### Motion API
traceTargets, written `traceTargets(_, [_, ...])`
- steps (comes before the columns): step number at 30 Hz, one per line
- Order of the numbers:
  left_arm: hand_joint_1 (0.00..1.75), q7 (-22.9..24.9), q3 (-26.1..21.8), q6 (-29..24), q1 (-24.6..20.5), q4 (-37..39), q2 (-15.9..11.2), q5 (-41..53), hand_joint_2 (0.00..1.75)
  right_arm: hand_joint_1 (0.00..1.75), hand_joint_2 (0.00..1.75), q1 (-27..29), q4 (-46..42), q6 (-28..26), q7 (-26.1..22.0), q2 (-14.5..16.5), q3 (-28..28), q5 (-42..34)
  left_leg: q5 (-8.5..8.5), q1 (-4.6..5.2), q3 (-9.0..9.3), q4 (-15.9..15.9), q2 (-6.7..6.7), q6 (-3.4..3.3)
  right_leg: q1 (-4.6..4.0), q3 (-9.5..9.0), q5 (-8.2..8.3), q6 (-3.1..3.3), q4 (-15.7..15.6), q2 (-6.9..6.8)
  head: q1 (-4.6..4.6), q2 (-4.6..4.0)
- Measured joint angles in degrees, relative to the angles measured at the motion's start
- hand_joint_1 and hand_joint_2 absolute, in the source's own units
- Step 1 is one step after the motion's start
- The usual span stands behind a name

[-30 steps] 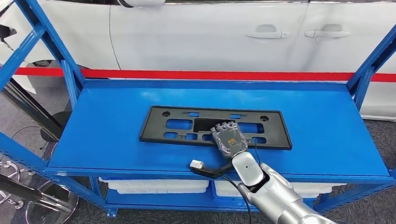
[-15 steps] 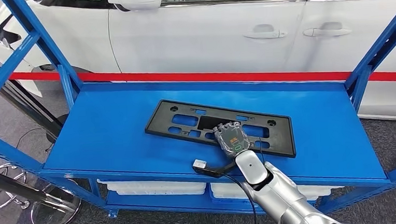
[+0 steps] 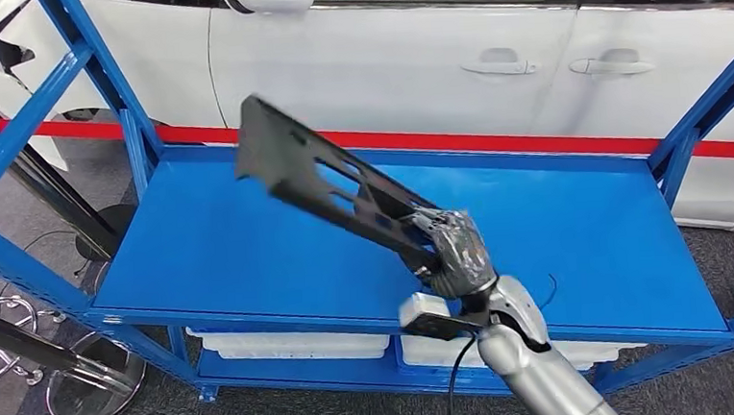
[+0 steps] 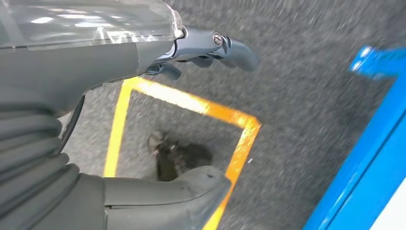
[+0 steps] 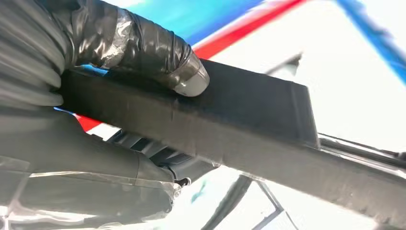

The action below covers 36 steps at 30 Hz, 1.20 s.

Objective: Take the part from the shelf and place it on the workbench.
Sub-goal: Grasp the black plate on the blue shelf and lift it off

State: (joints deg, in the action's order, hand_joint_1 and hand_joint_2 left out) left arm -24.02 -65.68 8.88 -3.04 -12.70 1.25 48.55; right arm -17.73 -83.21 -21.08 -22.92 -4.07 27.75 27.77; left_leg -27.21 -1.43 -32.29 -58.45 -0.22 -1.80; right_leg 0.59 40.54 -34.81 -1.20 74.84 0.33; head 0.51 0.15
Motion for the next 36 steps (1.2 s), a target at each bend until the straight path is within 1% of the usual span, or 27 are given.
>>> traceTargets(1, [0.0,-0.9,-0.2,-0.3,0.0,0.0,0.0,0.1,1.75,1.75,1.75,2.2,-3.9,0.9,-2.1,-0.6,-0.7,-3.4,-0.04,0.08,0.02,0.0,-0.09,-0.03,0.0,0.2,0.59,0.09,0.2,0.0,-0.01,0.0])
traceTargets(2, [0.0,-1.6,-0.3,-0.7,0.0,0.0,0.0,0.3,1.75,1.75,1.75,4.0,-7.3,1.5,-3.6,-1.1,-1.2,-5.8,-0.08,0.16,0.06,0.0,-0.16,-0.03,-0.01,-0.64,2.13,0.26,-1.8,0.0,0.0,0.0])
traceTargets(4, [0.0,-2.4,-0.4,-1.3,-0.1,0.0,0.1,0.7,1.75,1.75,1.75,6.8,-13.0,2.8,-6.2,-1.8,-2.0,-9.0,-0.2,0.33,0.15,0.0,-0.19,0.12,-0.14,-4.22,5.83,0.83,-9.3,-0.04,-0.01,0.0])
traceTargets(5, [0.0,-2.6,-0.5,-1.5,-0.1,0.0,0.2,0.9,1.75,1.75,1.75,7.9,-15.6,3.5,-7.8,-2.1,-2.4,-10.9,-0.3,0.45,0.13,-0.1,-0.19,0.3,-0.31,-5.69,6.96,1.1,-12.6,-0.07,-0.01,0.0])
traceTargets(6, [0.0,-2.7,-0.5,-1.4,-0.2,0.0,0.2,1.0,1.75,1.75,1.75,8.9,-18.3,4.4,-9.4,-2.3,-2.8,-12.8,-0.38,0.54,0.08,-0.1,-0.16,0.54,-0.47,-6.54,7.46,1.3,-14.6,-0.08,-0.01,0.0])
traceTargets(7, [0.0,-2.8,-0.5,-1.3,-0.2,0.0,0.3,1.1,1.75,1.75,1.75,9.8,-21.0,5.2,-10.6,-2.4,-3.1,-14.5,-0.45,0.62,0.03,-0.1,-0.11,0.81,-0.64,-6.8,7.43,1.45,-15.3,-0.06,0.0,0.0])
traceTargets(10, [0.0,-3.1,-0.4,-1.0,-0.3,0.0,0.3,1.3,1.75,1.75,1.75,11.5,-27.1,8.3,-12.5,-2.6,-3.5,-18.1,-0.96,0.65,0.03,-0.3,0.0,1.71,-0.49,-6.85,7.61,2.04,-15.7,-0.02,0.01,0.0])
traceTargets(11, [0.0,-3.4,-0.4,-0.8,-0.4,0.0,0.4,1.3,1.75,1.75,1.75,11.9,-29.0,10.3,-13.3,-2.7,-3.5,-20.2,-1.92,0.59,-0.44,-1.6,0.01,1.98,-0.32,-6.98,7.7,2.39,-16.0,-0.11,0.01,-0.01])
traceTargets(12, [0.0,-3.7,-0.4,-0.5,-0.4,0.0,0.4,1.3,1.75,1.75,1.75,12.1,-31.0,13.1,-14.0,-2.7,-3.4,-23.3,-3.44,0.51,-1.48,-4.0,0.01,2.2,-0.21,-7.1,7.75,2.7,-16.1,-0.2,0.01,-0.01])
traceTargets(14, [0.0,-4.0,-0.4,-0.2,-0.4,0.0,0.4,1.2,1.75,1.75,1.75,12.2,-35.2,19.8,-14.8,-2.7,-2.9,-31.1,-7.1,0.39,-4.9,-11.5,0.03,2.59,-0.28,-7.21,7.71,3.09,-16.2,-0.32,0.01,-0.01])
traceTargets(15, [0.0,-4.1,-0.4,-0.2,-0.4,0.0,0.4,1.2,1.75,1.75,1.75,12.2,-36.9,22.7,-14.6,-2.6,-2.5,-34.4,-8.05,0.38,-6.4,-14.6,0.03,2.71,-0.36,-7.25,7.67,3.16,-16.2,-0.33,0.01,-0.01])
traceTargets(16, [0.0,-4.0,-0.5,-0.2,-0.4,0.0,0.4,1.2,1.75,1.75,1.75,12.3,-38.3,24.9,-14.3,-2.5,-2.2,-36.8,-7.91,0.38,-7.09,-15.9,0.03,2.74,-0.42,-7.31,7.61,3.21,-16.1,-0.32,0.01,-0.01])
traceTargets(17, [0.0,-3.9,-0.5,-0.2,-0.4,0.0,0.4,1.3,1.75,1.75,1.75,12.3,-39.4,27.0,-14.0,-2.3,-1.9,-38.9,-6.68,0.38,-6.74,-15.0,0.03,2.66,-0.48,-7.41,7.56,3.23,-16.1,-0.3,0.01,-0.01])
traceTargets(19, [0.0,-3.4,-0.5,-0.7,-0.4,0.0,0.4,1.4,1.75,1.75,1.75,12.4,-40.9,31.5,-12.6,-2.1,-1.2,-43.1,-2.55,0.48,-3.43,-7.8,0.02,2.12,-0.57,-7.7,7.46,3.18,-16.0,-0.23,0.01,0.0])
traceTargets(20, [0.0,-3.2,-0.5,-0.9,-0.5,0.0,0.4,1.5,1.75,1.75,1.75,12.6,-41.3,34.3,-11.8,-2.0,-0.9,-45.2,-1.07,0.61,-1.67,-4.1,0.01,1.79,-0.71,-7.73,7.4,3.06,-15.8,-0.19,0.01,0.0])
traceTargets(21, [0.0,-3.0,-0.5,-1.1,-0.6,0.0,0.4,1.6,1.75,1.75,1.75,13.0,-41.4,36.9,-11.0,-2.0,-0.6,-46.8,-0.23,0.75,-0.47,-1.5,0.0,1.51,-0.78,-7.67,7.4,2.87,-15.8,-0.17,0.01,0.0])
traceTargets(22, [0.0,-2.7,-0.5,-1.3,-0.6,0.0,0.3,1.7,1.75,1.75,1.75,13.7,-41.4,39.0,-10.4,-2.0,-0.3,-47.2,-0.05,0.9,-0.01,-0.4,-0.05,1.29,-0.81,-7.55,7.44,2.63,-15.7,-0.17,0.02,0.0])
traceTargets(25, [0.0,-1.9,-0.8,-1.7,-0.6,0.0,0.3,1.7,1.75,1.75,1.75,17.1,-40.6,41.3,-9.7,-2.4,0.2,-42.7,0.54,0.85,0.01,0.5,-0.14,0.57,-0.84,-7.42,7.41,1.72,-15.7,-0.27,0.01,0.0])
traceTargets(26, [0.0,-1.8,-0.9,-1.9,-0.6,0.0,0.4,1.7,1.75,1.75,1.75,18.6,-40.1,40.9,-10.0,-2.9,0.2,-40.2,0.93,0.68,-0.06,0.9,-0.07,0.21,-0.84,-7.18,6.41,1.42,-14.9,-0.26,0.0,0.0])
traceTargets(27, [0.0,-1.6,-0.9,-2.0,-0.6,0.0,0.4,1.8,1.75,1.75,1.75,20.1,-39.6,40.4,-10.5,-3.6,0.1,-37.6,1.32,0.51,-0.22,1.2,0.0,-0.14,-0.79,-6.55,4.65,1.11,-13.1,-0.23,0.0,0.0])
traceTargets(29, [0.0,-1.4,-1.0,-2.2,-0.5,0.0,0.5,2.0,1.75,1.75,1.75,22.9,-38.6,39.8,-11.8,-5.0,0.1,-33.7,1.86,0.48,-0.88,1.3,0.12,-0.53,-0.41,-4.31,-0.11,0.58,-6.7,-0.22,0.0,0.0])
traceTargets(30, [0.0,-1.3,-1.0,-2.2,-0.4,0.0,0.5,2.1,1.75,1.75,1.75,24.2,-38.2,39.5,-12.3,-5.7,0.0,-32.2,2.09,0.51,-1.29,1.3,0.16,-0.57,-0.2,-3.33,-1.78,0.34,-3.5,-0.22,0.0,0.0])
traceTargets(31, [0.0,-1.2,-1.0,-2.2,-0.4,0.0,0.5,2.2,1.75,1.75,1.75,25.3,-37.9,39.1,-12.6,-6.4,-0.1,-30.9,2.33,0.51,-1.71,1.2,0.21,-0.52,0.0,-3.06,-2.43,0.12,-1.7,-0.24,0.0,0.0])
traceTargets(32, [0.0,-1.0,-1.0,-2.3,-0.4,0.0,0.6,2.4,1.75,1.75,1.75,26.3,-37.6,38.5,-12.7,-7.0,-0.2,-29.6,2.55,0.48,-2.14,1.0,0.26,-0.4,0.21,-3.84,-1.94,-0.07,-2.0,-0.26,-0.01,0.0])
traceTargets(33, [0.0,-0.9,-1.0,-2.3,-0.4,0.0,0.7,2.6,1.75,1.75,1.75,27.1,-37.5,37.8,-12.6,-7.5,-0.2,-28.1,2.75,0.43,-2.57,0.8,0.28,-0.25,0.43,-5.77,-0.54,-0.22,-4.4,-0.28,0.0,0.0])
traceTargets(35, [0.0,-0.8,-1.0,-2.4,-0.4,0.0,0.8,3.0,1.75,1.75,1.75,28.4,-37.4,36.4,-12.7,-8.7,-0.3,-25.4,3.11,0.37,-3.31,0.2,0.26,0.2,0.64,-10.93,2.15,-0.33,-12.4,-0.26,0.0,-0.01])
traceTargets(36, [0.0,-0.8,-1.0,-2.5,-0.4,0.0,0.9,3.1,1.75,1.75,1.75,28.8,-37.4,35.8,-12.7,-9.2,-0.3,-24.5,3.31,0.37,-3.53,0.0,0.24,0.52,0.55,-12.58,3.0,-0.19,-15.1,-0.17,0.0,-0.01])
